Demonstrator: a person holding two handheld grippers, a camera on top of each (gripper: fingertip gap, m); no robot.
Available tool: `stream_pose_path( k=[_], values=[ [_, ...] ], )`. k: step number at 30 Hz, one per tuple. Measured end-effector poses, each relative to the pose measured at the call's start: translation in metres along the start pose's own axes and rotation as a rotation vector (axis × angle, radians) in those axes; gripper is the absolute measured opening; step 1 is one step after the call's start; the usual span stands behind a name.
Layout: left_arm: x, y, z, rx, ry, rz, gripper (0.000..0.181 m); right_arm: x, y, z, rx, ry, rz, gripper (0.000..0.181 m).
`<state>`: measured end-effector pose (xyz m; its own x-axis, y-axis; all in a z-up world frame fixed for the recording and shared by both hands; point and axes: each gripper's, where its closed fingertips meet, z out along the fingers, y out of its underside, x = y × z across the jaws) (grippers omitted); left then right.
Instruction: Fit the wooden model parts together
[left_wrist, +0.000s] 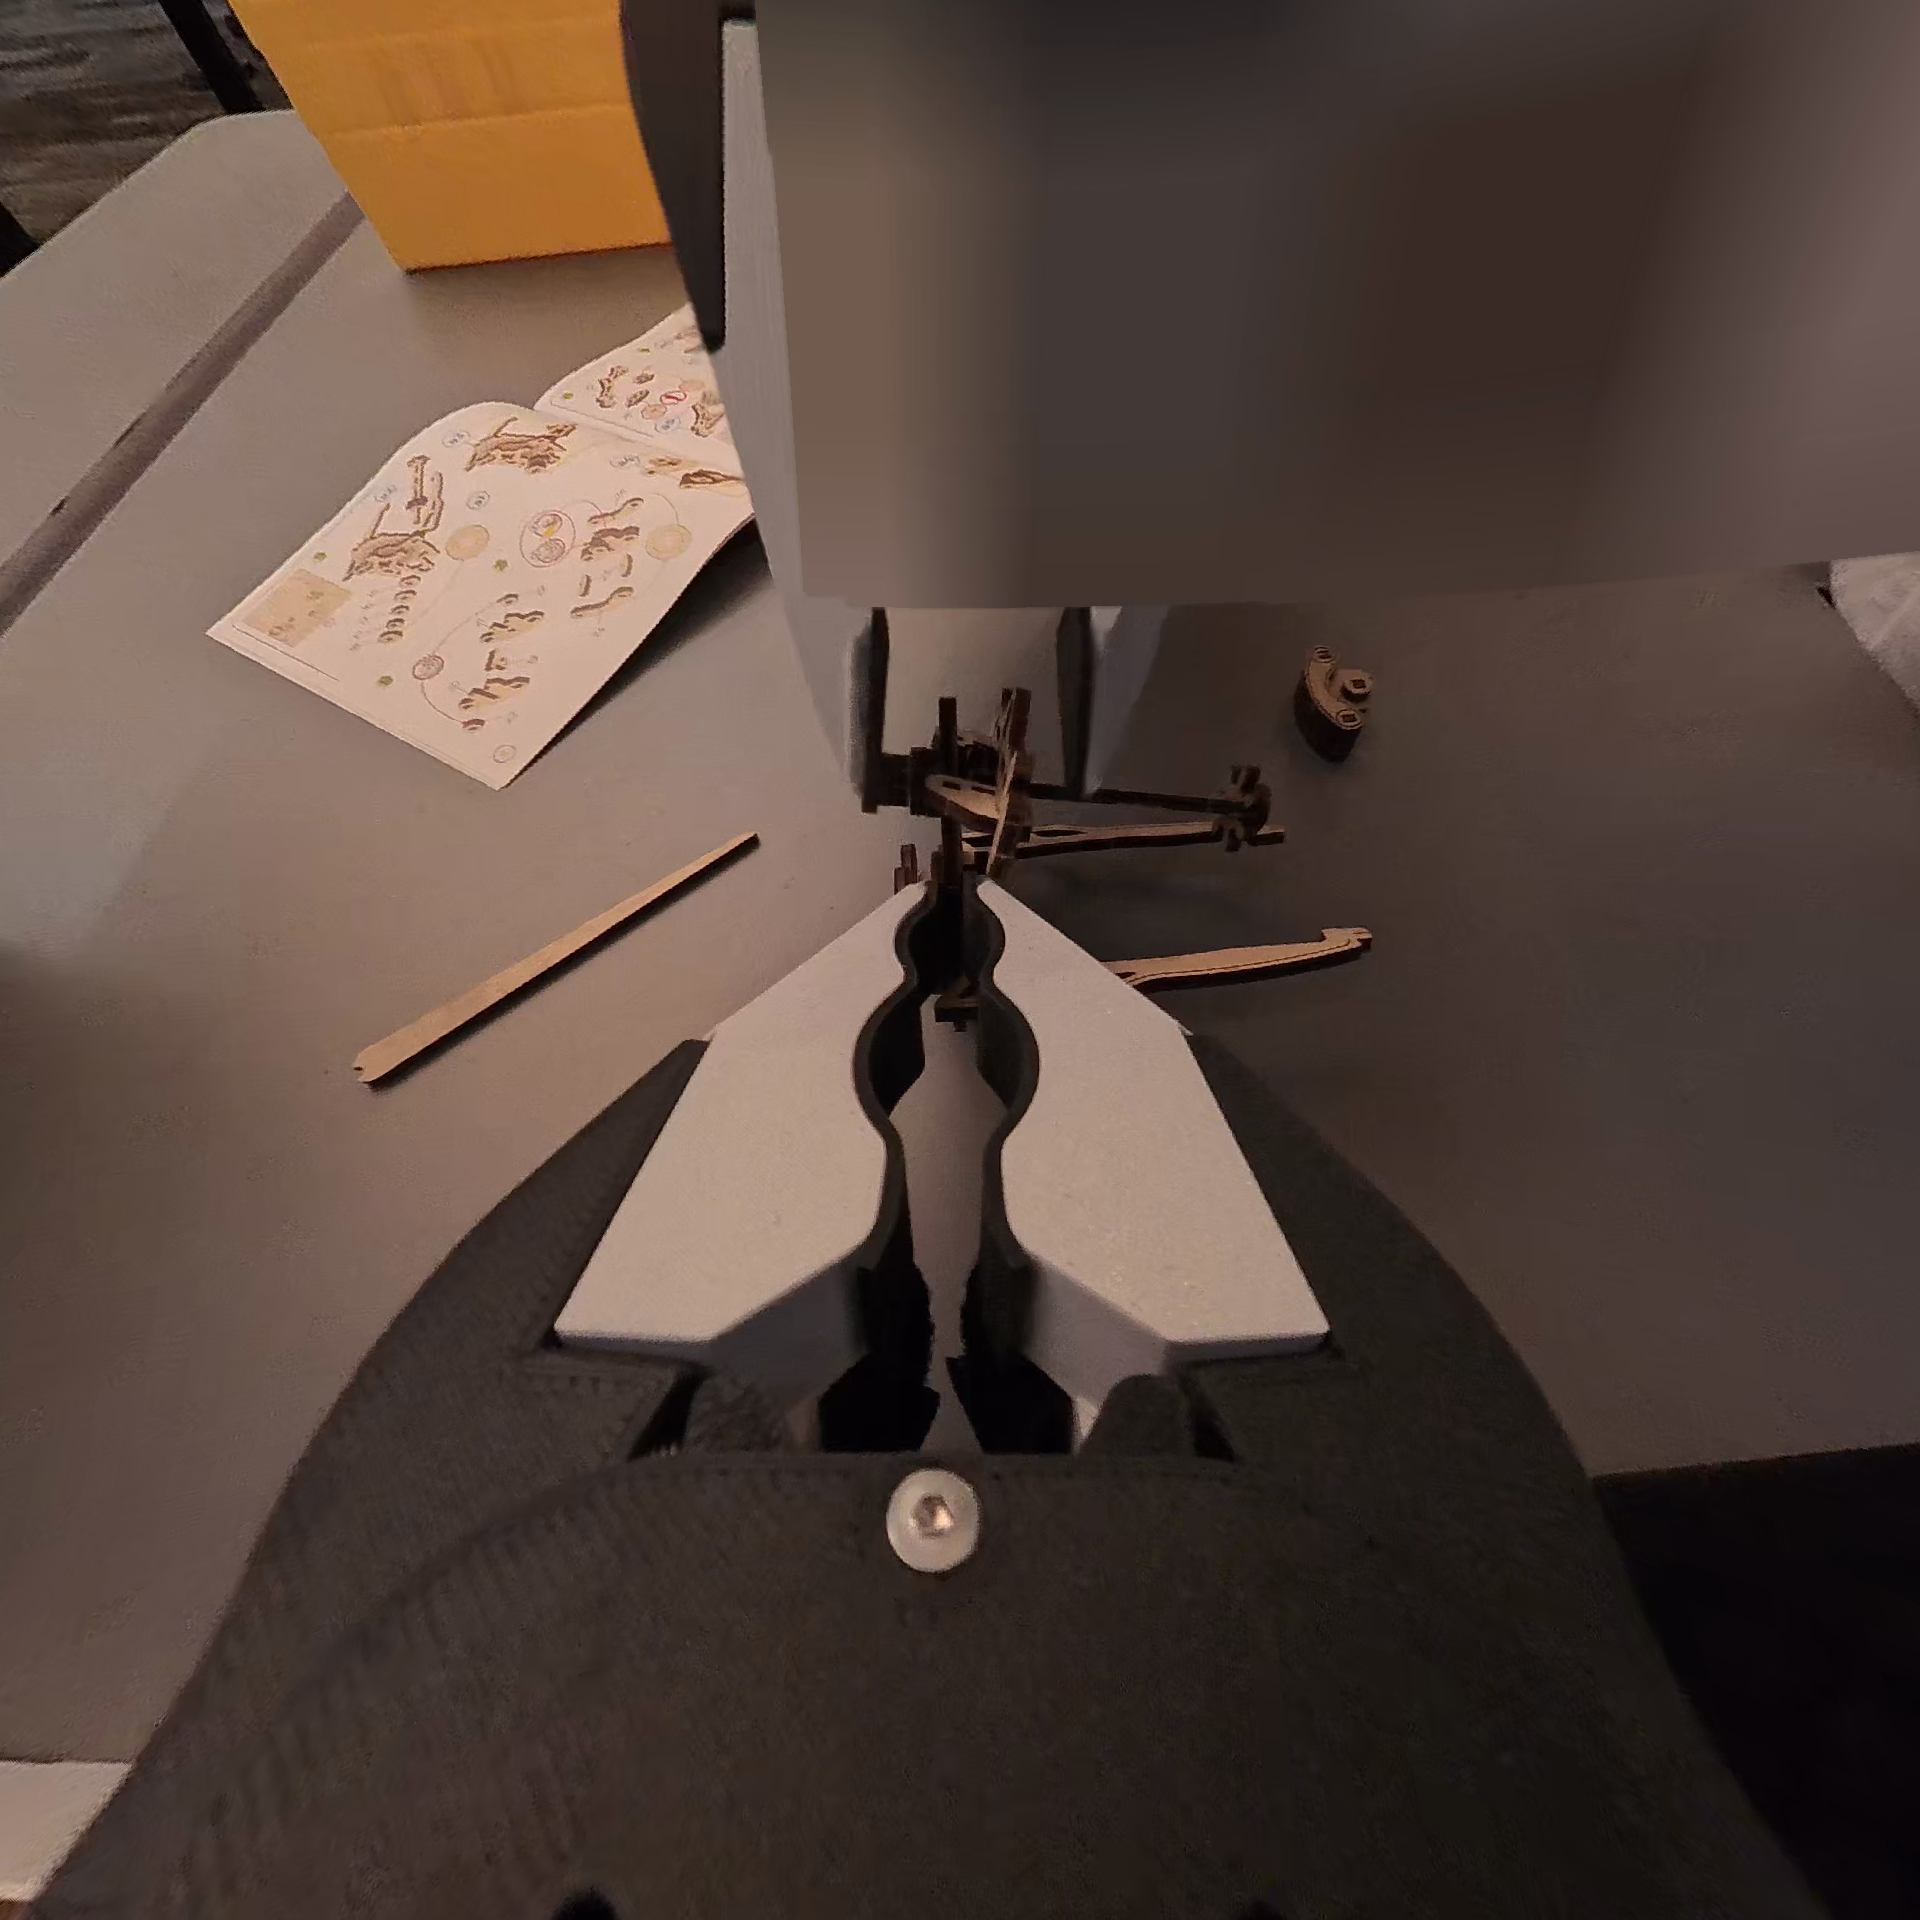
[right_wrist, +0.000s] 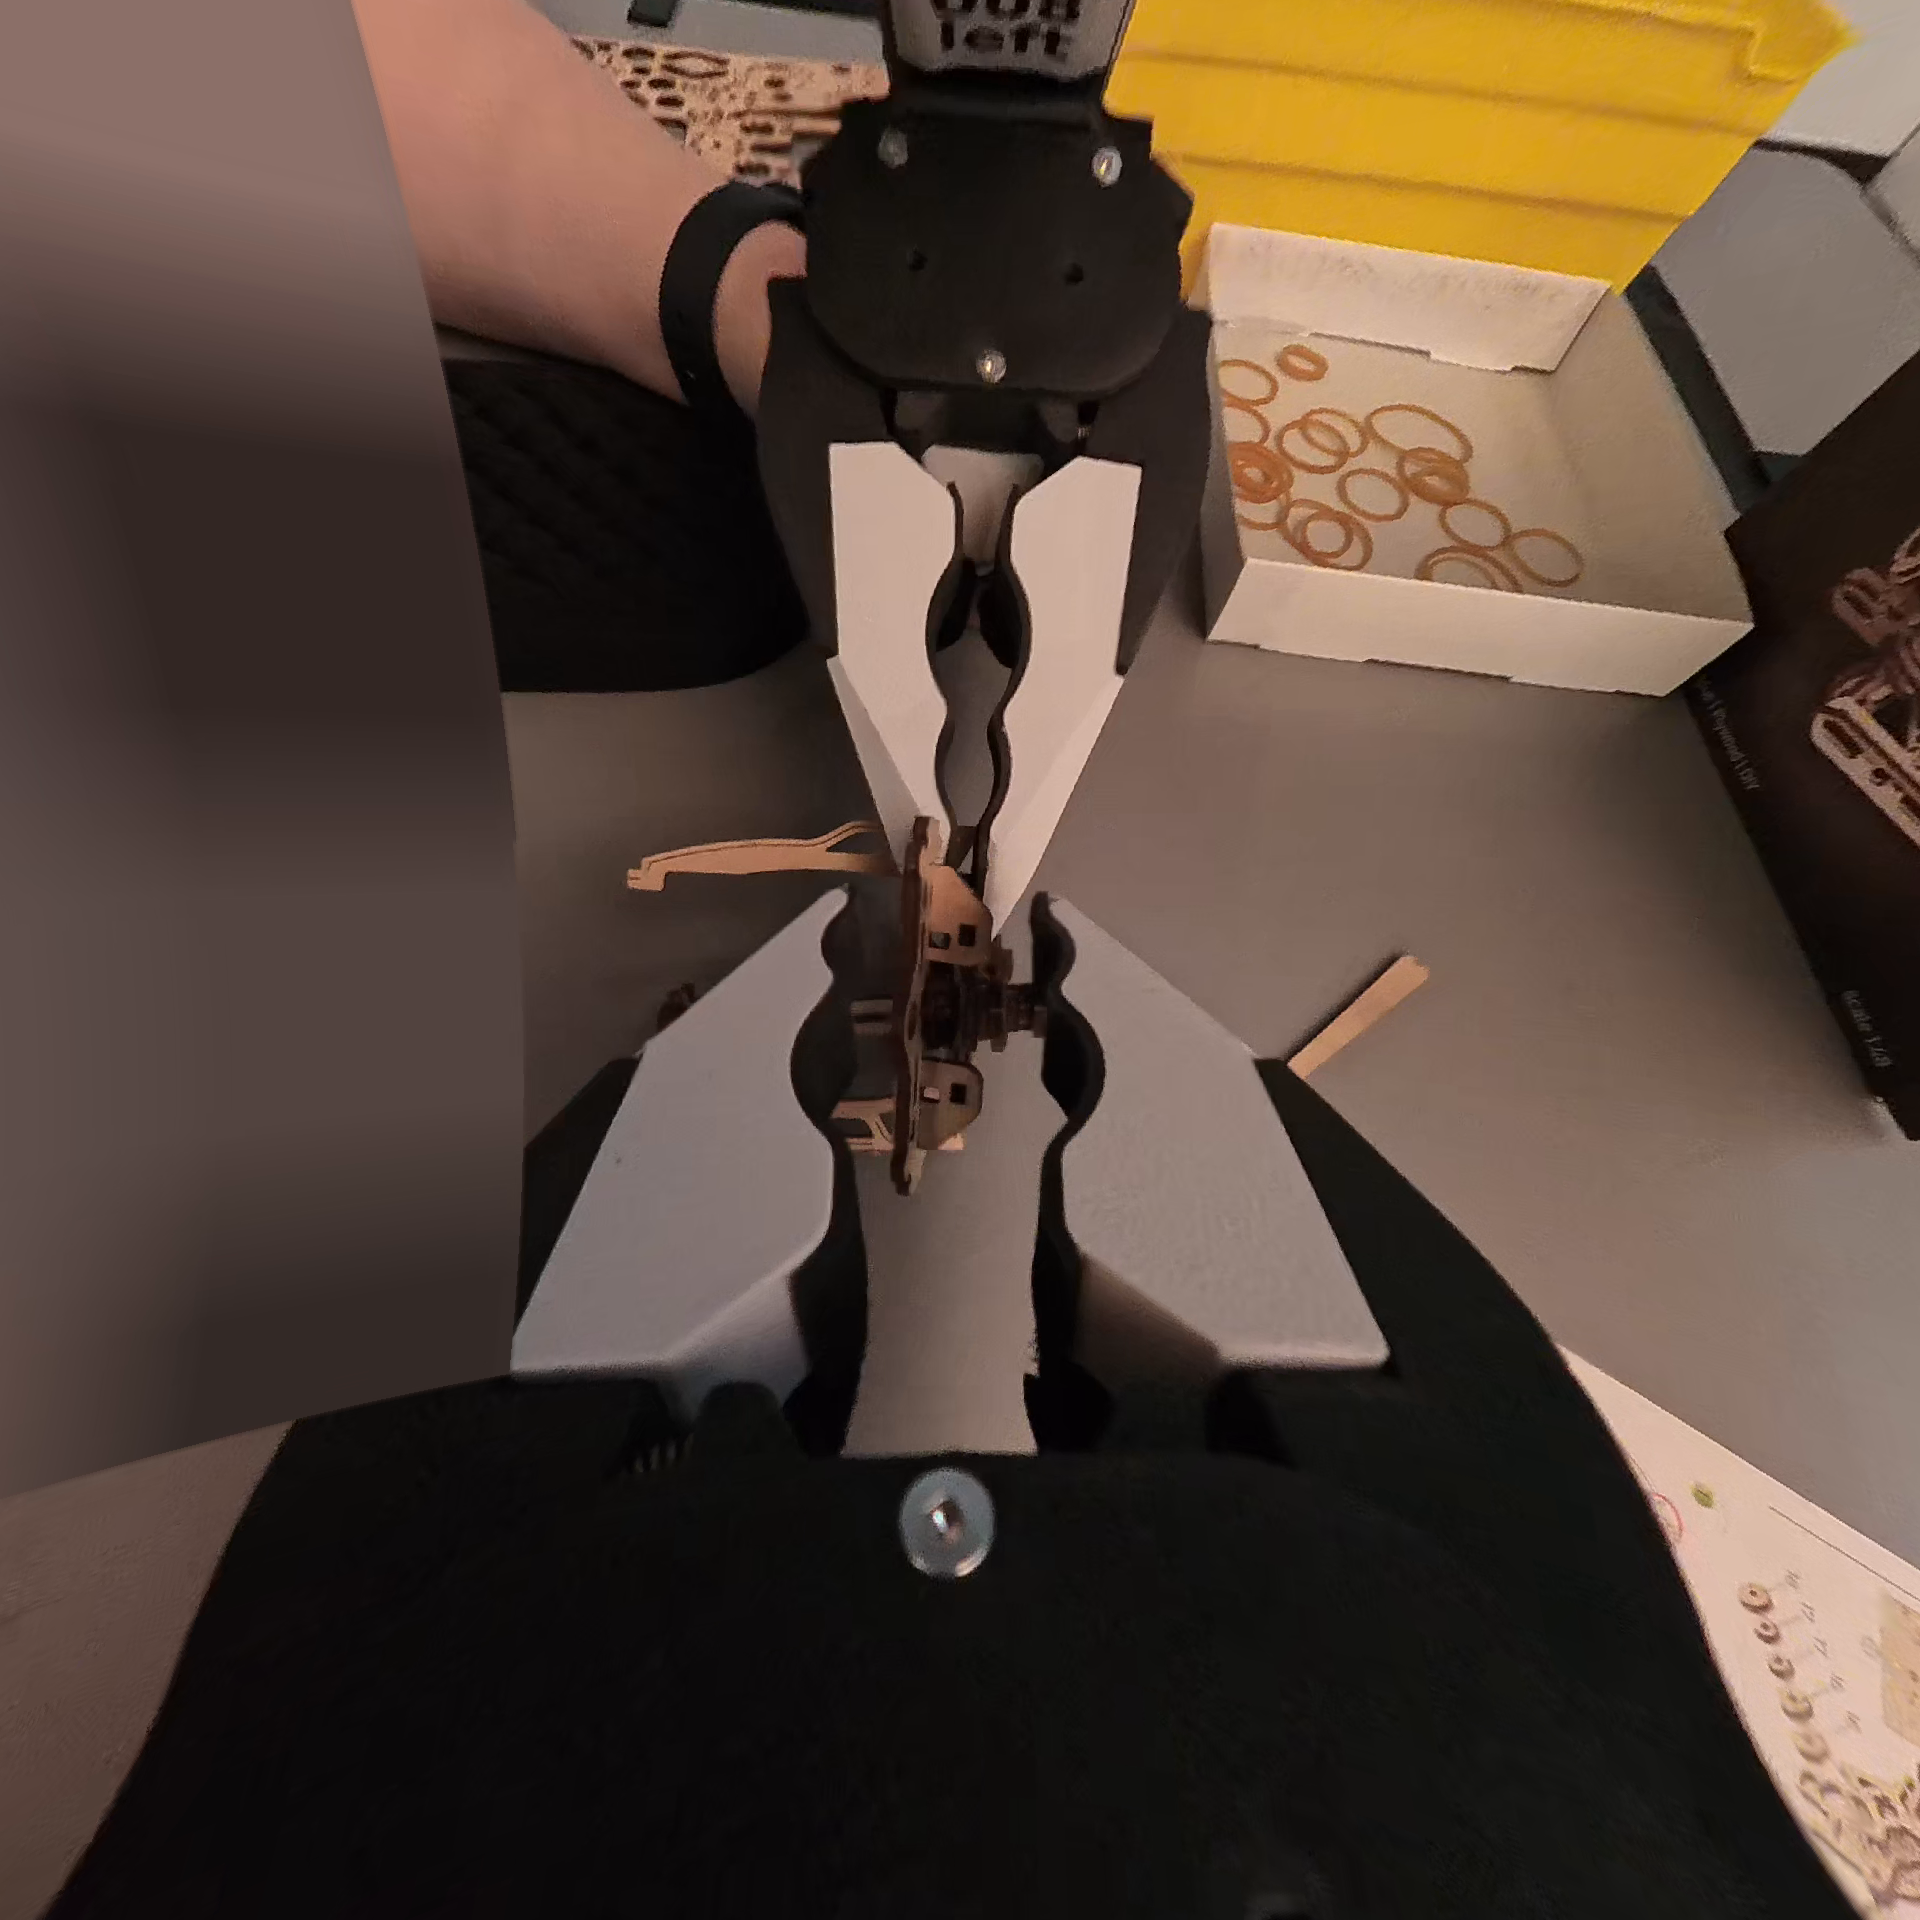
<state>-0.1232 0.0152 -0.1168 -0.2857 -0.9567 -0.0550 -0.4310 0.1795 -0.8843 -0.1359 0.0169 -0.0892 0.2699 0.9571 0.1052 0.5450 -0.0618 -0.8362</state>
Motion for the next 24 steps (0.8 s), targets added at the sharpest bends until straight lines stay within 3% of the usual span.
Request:
stream_pose_path(
  k=[9, 24],
  values=[
    [-0.008, 0.002, -0.003, 0.009, -0.016, -0.065, 0.000, 0.009, 0.001, 0.000, -0.031, 0.160, -0.072, 0.028],
    [-0.009, 0.002, -0.003, 0.009, -0.017, -0.074, 0.000, 0.009, 0.006, 0.004, -0.042, 0.160, -0.071, 0.017]
  ],
)
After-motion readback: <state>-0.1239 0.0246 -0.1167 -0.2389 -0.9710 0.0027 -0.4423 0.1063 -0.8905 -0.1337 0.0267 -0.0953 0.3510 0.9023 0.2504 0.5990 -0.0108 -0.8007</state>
